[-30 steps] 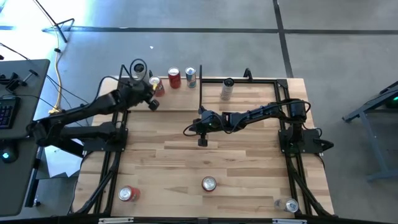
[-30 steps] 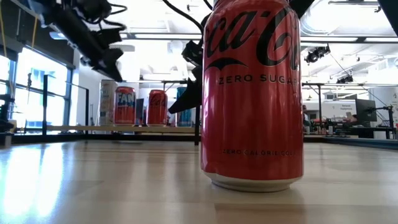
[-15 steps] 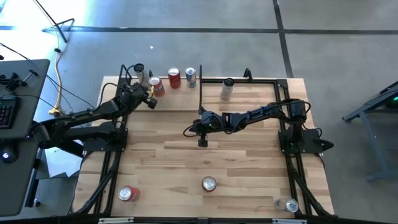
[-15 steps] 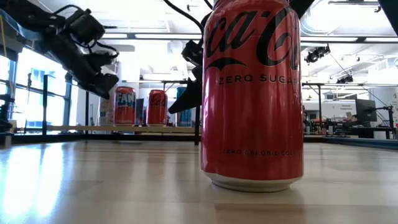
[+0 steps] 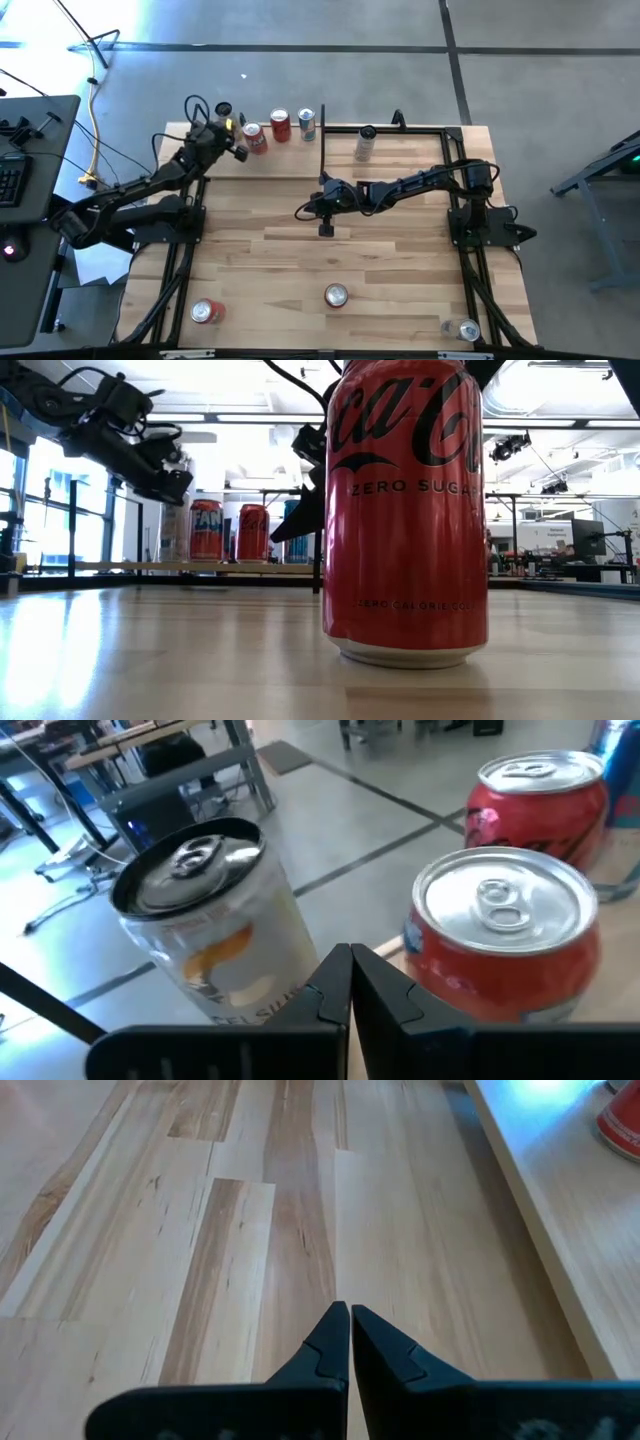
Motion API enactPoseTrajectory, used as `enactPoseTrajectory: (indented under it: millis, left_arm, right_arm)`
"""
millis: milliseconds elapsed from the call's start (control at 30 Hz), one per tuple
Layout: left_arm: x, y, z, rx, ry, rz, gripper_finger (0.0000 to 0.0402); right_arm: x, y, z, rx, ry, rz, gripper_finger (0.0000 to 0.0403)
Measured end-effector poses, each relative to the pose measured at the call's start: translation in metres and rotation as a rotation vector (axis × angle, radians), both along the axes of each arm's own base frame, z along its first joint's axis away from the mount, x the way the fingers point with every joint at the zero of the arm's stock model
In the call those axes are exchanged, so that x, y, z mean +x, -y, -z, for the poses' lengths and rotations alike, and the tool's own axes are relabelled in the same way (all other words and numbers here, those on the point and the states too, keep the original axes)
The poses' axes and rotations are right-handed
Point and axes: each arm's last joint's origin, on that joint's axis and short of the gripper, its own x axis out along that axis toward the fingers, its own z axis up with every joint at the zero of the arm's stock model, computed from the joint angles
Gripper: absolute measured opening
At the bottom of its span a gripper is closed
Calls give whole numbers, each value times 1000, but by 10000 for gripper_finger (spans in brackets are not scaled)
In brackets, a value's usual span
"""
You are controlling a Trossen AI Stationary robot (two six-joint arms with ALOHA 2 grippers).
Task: Place canned beverage on shelf
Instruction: Put the top orange soda can on the shelf
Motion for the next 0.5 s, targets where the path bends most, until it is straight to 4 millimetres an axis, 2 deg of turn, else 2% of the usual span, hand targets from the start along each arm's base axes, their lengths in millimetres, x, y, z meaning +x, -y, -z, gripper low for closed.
enactPoseTrajectory:
  millis: [133, 333, 400, 500]
  left_arm:
    - [-3, 3, -8, -7, -5, 27, 0]
    - [0, 27, -12, -63, 44, 106, 0]
    - [3, 36, -8, -74, 67, 161, 0]
    - [10, 50, 7, -137, 70, 295, 0]
  right_arm:
    - [0, 0, 1, 0, -6, 0, 0]
    - [-1, 0, 1, 1, -17, 0, 0]
    - [-1, 0, 1, 1, -18, 0, 0]
    - [-1, 0, 2, 1, -19, -1, 0]
